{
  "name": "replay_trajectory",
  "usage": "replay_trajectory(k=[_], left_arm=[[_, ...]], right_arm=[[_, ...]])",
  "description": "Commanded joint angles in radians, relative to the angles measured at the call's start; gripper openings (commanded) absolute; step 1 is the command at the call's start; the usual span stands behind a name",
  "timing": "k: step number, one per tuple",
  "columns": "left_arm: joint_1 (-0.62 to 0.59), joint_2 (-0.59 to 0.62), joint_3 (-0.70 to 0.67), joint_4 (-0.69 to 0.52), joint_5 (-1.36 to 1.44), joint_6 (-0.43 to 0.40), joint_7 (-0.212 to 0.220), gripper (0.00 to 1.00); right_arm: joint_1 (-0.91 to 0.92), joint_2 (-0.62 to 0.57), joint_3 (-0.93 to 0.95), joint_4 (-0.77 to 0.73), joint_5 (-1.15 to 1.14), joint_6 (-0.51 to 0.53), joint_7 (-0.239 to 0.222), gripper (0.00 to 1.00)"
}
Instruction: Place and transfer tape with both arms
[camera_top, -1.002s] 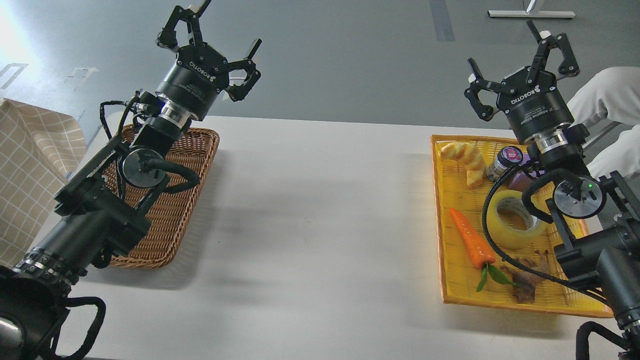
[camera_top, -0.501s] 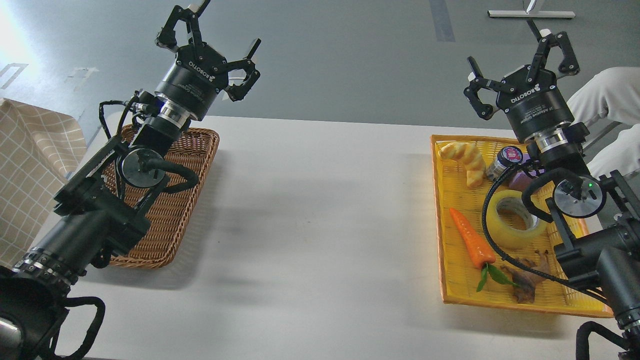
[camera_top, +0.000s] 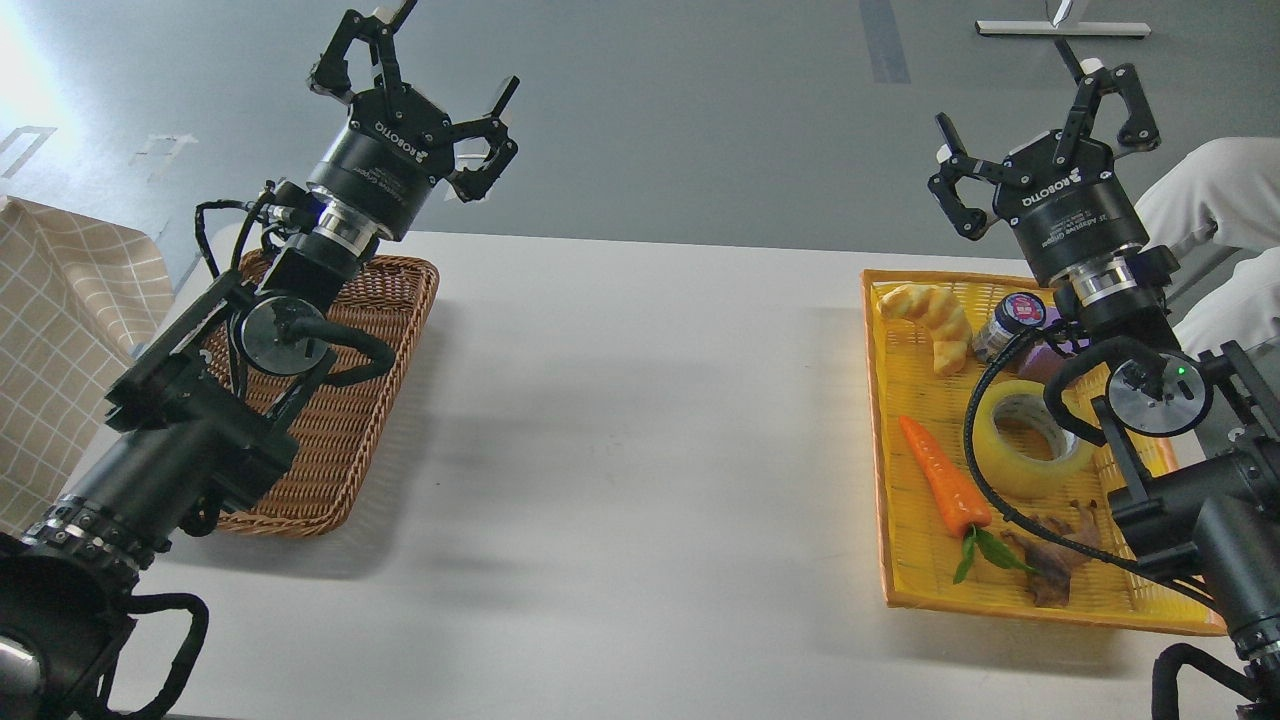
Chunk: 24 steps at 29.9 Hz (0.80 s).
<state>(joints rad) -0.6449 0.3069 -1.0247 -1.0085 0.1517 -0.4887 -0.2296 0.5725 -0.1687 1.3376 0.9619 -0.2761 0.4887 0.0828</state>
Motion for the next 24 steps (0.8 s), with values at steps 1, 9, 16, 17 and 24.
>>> replay_trajectory(k=[1,9,16,17,24], left_arm=[[-0.001,0.000,-0.005,-0.001,-0.001,0.000,0.001,0.98],[0.001,0.003,-0.006,-0.001,-0.003,0.000,0.006,0.98],[0.001,0.003,0.002,0.011,-0.001,0.000,0.007,0.98],[0.001,0.003,0.002,0.011,0.000,0.000,0.009,0.98],[0.001,0.005,0.002,0.011,0.000,0.000,0.009,0.98]], right_arm=[[0.000,0.000,-0.001,-0.003,0.000,0.000,0.000,1.00],[0.000,0.000,0.003,-0.005,0.000,0.000,0.000,1.00],[0.001,0.000,0.003,-0.005,0.000,0.000,0.000,1.00],[0.001,0.000,0.003,-0.005,0.000,0.000,0.000,1.00],[0.003,0.000,0.000,0.001,-0.002,0.000,0.000,1.00]])
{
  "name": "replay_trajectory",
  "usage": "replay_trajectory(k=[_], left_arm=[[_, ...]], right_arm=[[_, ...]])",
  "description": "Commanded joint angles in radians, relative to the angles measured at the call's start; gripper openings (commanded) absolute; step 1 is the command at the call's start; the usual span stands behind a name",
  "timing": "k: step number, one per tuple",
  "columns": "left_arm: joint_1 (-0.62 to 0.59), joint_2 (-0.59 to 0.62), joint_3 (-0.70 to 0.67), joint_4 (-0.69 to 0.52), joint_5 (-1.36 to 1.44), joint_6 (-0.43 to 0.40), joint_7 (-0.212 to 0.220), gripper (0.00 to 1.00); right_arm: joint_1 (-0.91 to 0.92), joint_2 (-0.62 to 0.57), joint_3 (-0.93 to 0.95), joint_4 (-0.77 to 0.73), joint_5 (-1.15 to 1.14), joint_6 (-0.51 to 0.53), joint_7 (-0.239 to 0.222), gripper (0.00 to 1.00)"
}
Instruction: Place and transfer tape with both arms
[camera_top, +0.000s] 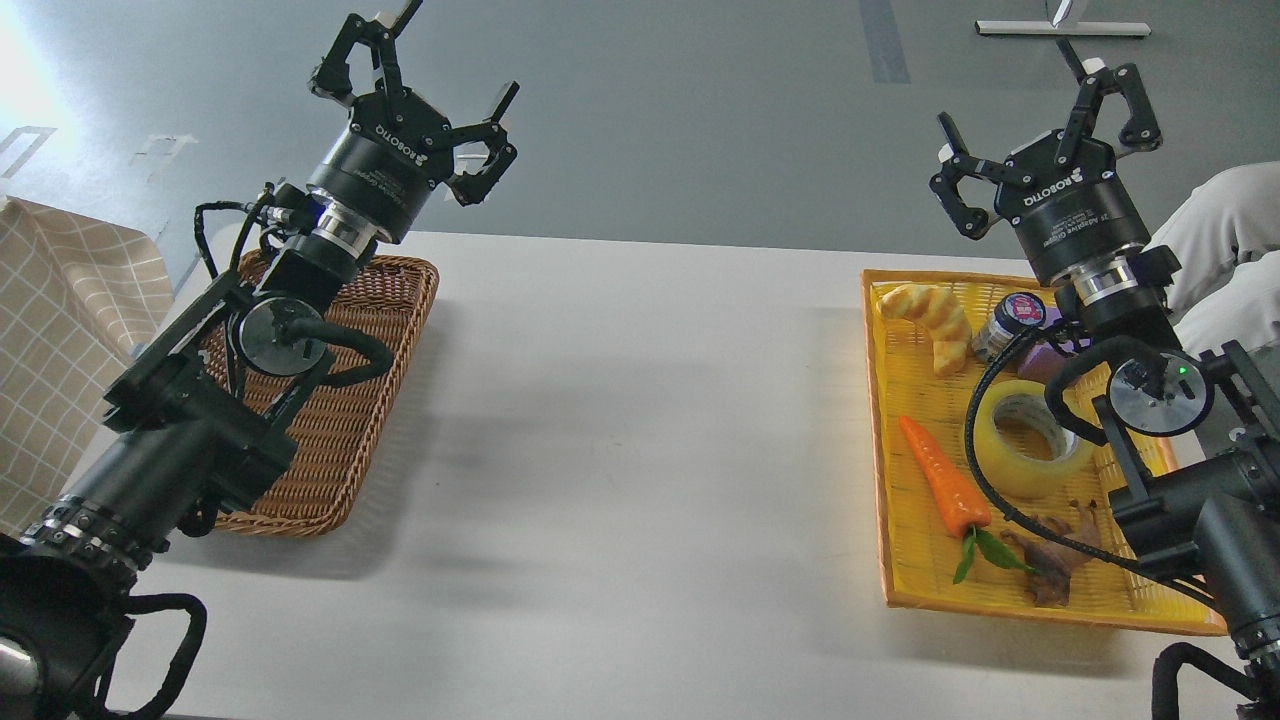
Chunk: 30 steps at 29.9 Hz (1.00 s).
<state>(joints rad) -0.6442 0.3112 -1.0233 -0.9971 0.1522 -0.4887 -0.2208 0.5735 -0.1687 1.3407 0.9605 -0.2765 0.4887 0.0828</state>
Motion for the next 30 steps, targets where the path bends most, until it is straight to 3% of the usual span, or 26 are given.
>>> replay_trajectory(k=[1,8,26,30], left_arm=[[0.000,0.000,0.000,0.000,0.000,0.000,0.000,0.98],[0.003,-0.004,0.000,0.000,0.001,0.000,0.000,0.98],[0.001,-0.014,-0.004,-0.002,0.001,0.000,-0.003,0.98],[0.001,-0.018,-0.004,-0.003,0.001,0.000,-0.005,0.98]], right_arm=[[0.003,0.000,-0.005,0.003,-0.001,0.000,-0.002,1.00],[0.014,-0.041,-0.024,0.003,-0.030,0.000,-0.006,1.00],[0.181,-0.302,-0.497,0.021,-0.225,-0.078,-0.008,1.00],[0.215,-0.370,-0.569,0.046,-0.300,-0.151,-0.008,1.00]])
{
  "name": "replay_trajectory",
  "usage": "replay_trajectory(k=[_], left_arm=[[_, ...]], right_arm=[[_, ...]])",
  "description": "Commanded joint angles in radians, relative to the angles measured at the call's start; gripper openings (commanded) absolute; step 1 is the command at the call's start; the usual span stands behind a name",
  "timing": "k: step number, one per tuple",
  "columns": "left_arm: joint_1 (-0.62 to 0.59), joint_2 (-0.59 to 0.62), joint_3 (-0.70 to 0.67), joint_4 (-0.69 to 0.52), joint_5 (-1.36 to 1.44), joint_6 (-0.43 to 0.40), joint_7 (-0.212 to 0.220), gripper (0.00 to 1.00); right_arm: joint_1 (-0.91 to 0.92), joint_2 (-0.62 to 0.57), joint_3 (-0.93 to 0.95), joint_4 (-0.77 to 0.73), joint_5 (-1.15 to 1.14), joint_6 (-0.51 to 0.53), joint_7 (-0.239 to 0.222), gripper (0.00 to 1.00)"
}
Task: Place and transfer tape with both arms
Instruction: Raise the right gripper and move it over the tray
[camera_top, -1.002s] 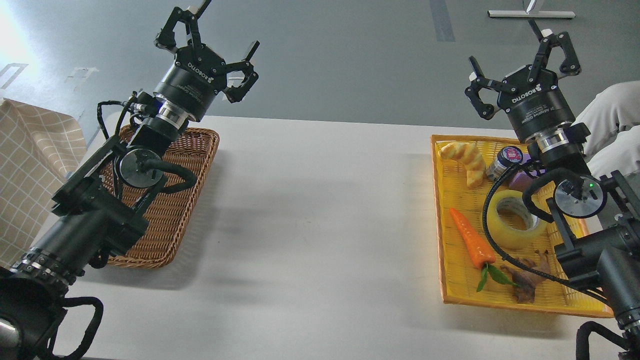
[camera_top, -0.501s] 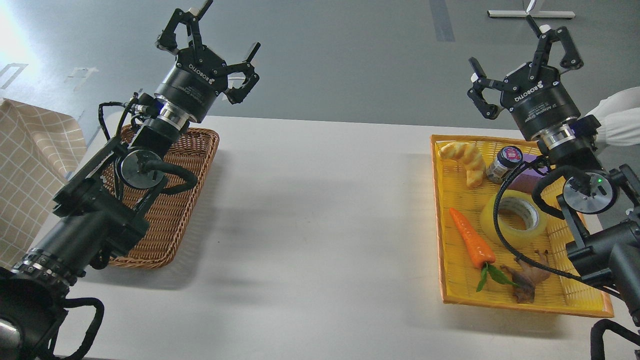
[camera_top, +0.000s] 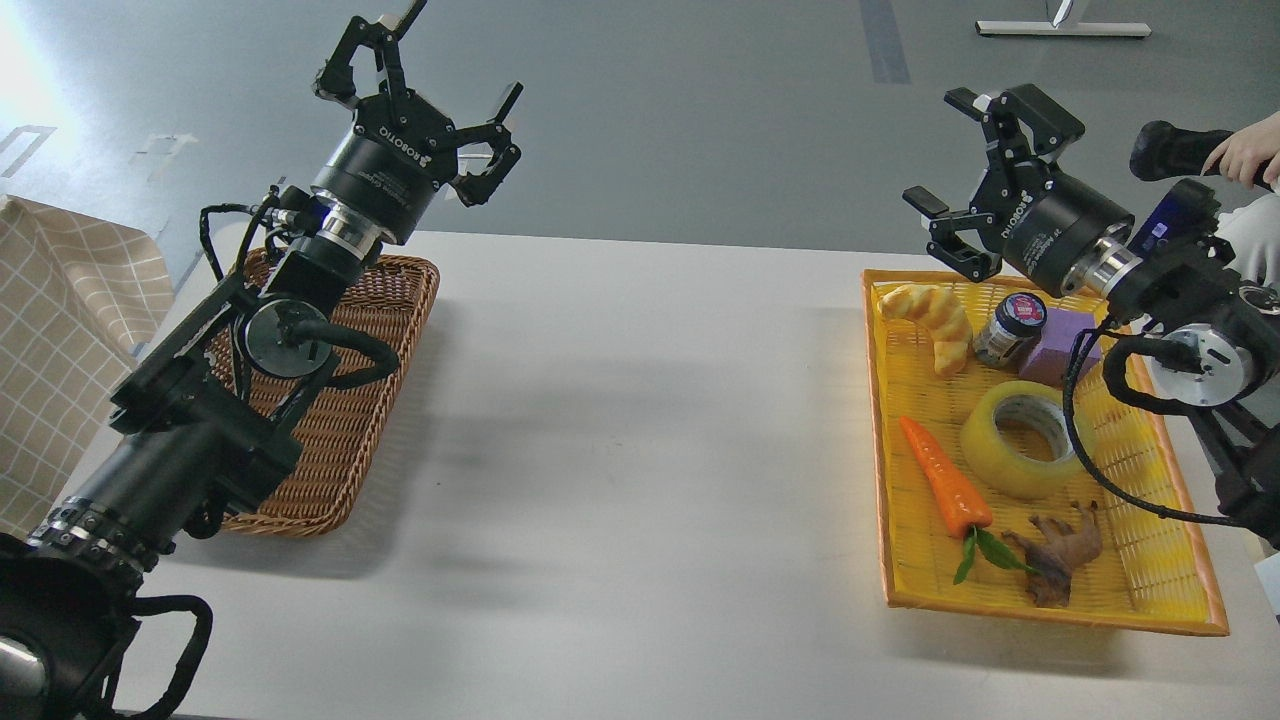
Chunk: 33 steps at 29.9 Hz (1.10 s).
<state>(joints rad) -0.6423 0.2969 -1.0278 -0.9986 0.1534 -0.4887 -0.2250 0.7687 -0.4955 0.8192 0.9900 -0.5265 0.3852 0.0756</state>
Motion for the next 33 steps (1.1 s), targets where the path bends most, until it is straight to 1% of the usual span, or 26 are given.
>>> replay_trajectory(k=[1,6,7,10,11,13,14,18,21,23,24,25,33], left_arm=[[0.000,-0.004,0.000,-0.002,0.000,0.000,0.000,0.98],[0.000,-0.005,-0.001,-0.005,0.000,0.000,-0.004,0.98],[0.000,-0.005,-0.001,-0.005,0.000,0.000,-0.004,0.98],[0.000,-0.005,-0.001,-0.006,0.000,0.000,-0.005,0.98],[0.001,-0.007,-0.001,-0.006,0.000,0.000,-0.005,0.98],[0.001,-0.007,-0.001,-0.006,0.000,0.000,-0.005,0.98],[0.001,-0.007,-0.001,-0.008,0.000,0.000,-0.005,0.98],[0.001,-0.008,-0.001,-0.008,0.000,0.000,-0.005,0.98],[0.001,-0.007,-0.001,-0.008,0.000,0.000,-0.005,0.98],[0.001,-0.005,-0.001,-0.009,0.000,0.000,-0.005,0.98],[0.001,-0.005,-0.001,-0.008,0.000,0.000,-0.005,0.98],[0.001,-0.005,-0.001,-0.008,0.000,0.000,-0.005,0.98],[0.001,-0.005,-0.001,-0.009,0.000,0.000,-0.005,0.98]], right_arm=[[0.024,-0.054,-0.058,0.022,-0.067,-0.058,0.000,1.00],[0.035,-0.149,-0.097,0.070,-0.248,-0.118,-0.002,1.00],[0.035,-0.149,-0.097,0.070,-0.248,-0.118,-0.002,1.00],[0.035,-0.210,-0.114,0.104,-0.325,-0.123,-0.008,1.00],[0.035,-0.244,-0.127,0.117,-0.332,-0.123,-0.026,1.00],[0.035,-0.274,-0.144,0.134,-0.334,-0.123,-0.054,1.00],[0.035,-0.293,-0.152,0.154,-0.334,-0.121,-0.078,1.00],[0.037,-0.371,-0.175,0.199,-0.366,-0.120,-0.109,1.00],[0.038,-0.391,-0.206,0.225,-0.456,-0.120,-0.146,0.99],[0.037,-0.397,-0.219,0.231,-0.565,-0.120,-0.189,0.98],[0.035,-0.402,-0.224,0.231,-0.590,-0.120,-0.197,0.98],[0.034,-0.408,-0.239,0.231,-0.631,-0.120,-0.203,0.98],[0.026,-0.410,-0.316,0.233,-0.780,-0.118,-0.201,0.97]])
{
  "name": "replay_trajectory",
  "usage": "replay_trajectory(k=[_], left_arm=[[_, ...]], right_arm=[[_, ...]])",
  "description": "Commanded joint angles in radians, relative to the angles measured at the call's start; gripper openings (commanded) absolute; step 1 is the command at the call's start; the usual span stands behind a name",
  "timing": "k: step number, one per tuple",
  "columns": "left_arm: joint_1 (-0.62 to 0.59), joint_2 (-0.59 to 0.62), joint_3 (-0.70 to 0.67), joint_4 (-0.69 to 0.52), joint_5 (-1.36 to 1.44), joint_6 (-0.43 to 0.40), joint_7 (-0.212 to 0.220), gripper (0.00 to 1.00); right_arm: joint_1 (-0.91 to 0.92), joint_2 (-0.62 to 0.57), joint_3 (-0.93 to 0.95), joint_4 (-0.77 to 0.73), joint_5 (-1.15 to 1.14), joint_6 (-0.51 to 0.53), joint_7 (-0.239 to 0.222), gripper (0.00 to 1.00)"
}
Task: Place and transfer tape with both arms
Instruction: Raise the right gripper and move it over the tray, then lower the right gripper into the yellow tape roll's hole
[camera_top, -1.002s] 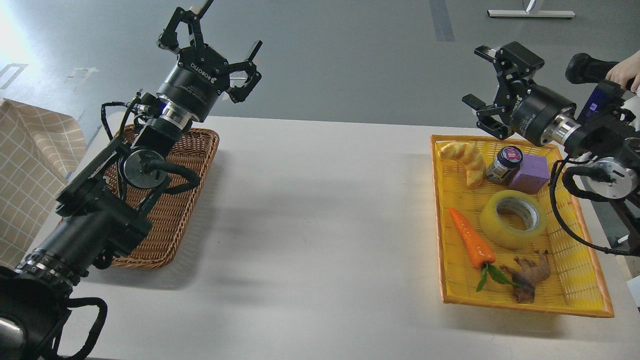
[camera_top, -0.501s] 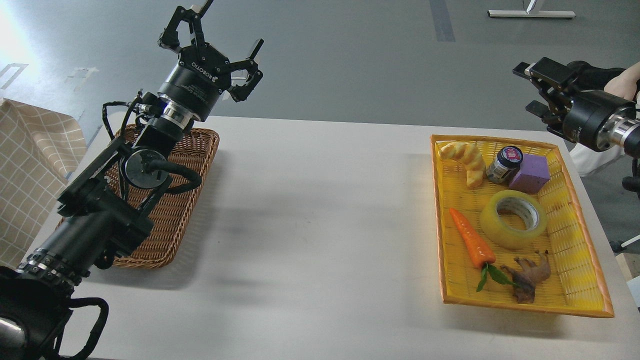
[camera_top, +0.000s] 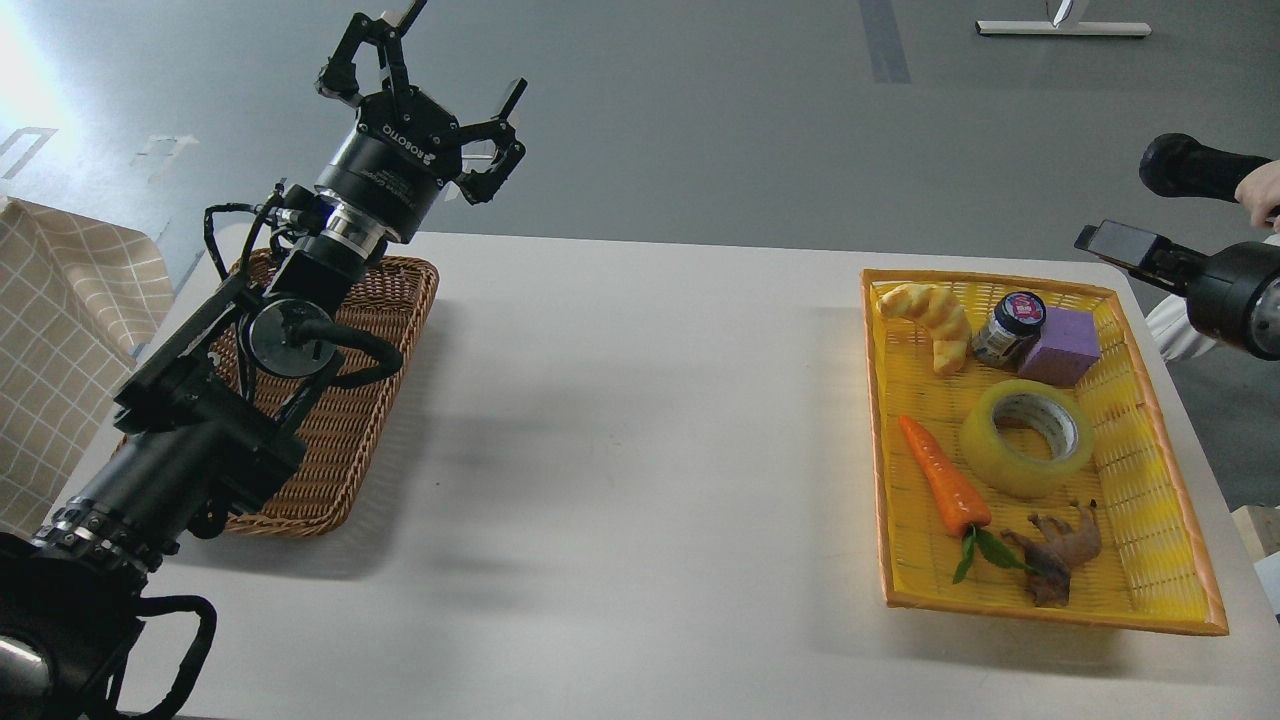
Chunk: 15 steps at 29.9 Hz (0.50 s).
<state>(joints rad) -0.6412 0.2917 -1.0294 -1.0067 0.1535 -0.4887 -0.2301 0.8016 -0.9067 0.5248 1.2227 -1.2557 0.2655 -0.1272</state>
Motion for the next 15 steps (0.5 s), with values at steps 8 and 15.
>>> replay_trajectory(k=[8,15], left_arm=[[0.000,0.001,-0.001,-0.001,0.000,0.000,0.000,0.98],[0.002,0.001,-0.001,0.000,-0.002,0.000,0.000,0.98]], right_arm=[[-0.013,0.015,-0.101,0.001,-0.139,0.000,0.006,0.97],[-0.028,0.025,-0.135,0.004,-0.188,0.000,0.009,0.96]])
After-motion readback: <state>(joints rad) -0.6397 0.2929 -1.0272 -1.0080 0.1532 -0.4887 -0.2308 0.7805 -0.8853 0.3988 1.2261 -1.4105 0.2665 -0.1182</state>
